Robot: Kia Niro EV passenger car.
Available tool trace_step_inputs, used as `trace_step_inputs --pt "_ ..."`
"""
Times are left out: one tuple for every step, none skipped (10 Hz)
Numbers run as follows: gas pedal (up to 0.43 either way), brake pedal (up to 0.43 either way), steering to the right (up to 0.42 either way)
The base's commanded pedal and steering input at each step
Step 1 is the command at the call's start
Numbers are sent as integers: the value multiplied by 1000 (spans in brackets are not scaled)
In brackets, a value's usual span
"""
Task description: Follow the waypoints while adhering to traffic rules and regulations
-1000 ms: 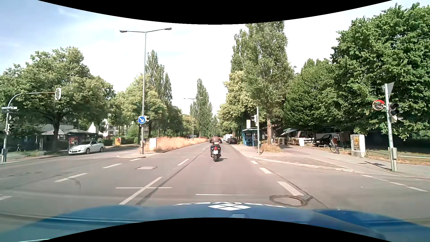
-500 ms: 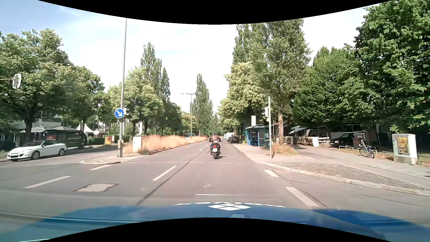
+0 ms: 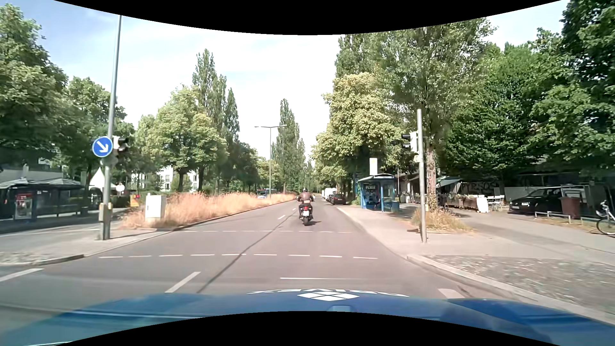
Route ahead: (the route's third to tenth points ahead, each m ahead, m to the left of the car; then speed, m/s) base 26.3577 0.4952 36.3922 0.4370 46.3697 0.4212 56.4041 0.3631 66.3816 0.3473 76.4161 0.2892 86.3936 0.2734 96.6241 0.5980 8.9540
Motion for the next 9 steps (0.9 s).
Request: trace_step_inputs --pt "248 0 -9" --pt "248 0 -9" --pt "248 0 -10" --pt "287 0 -9" --pt "311 0 -9" --pt "331 0 -9" --pt "339 0 -8" --pt "350 0 -7" --pt "350 0 -7"
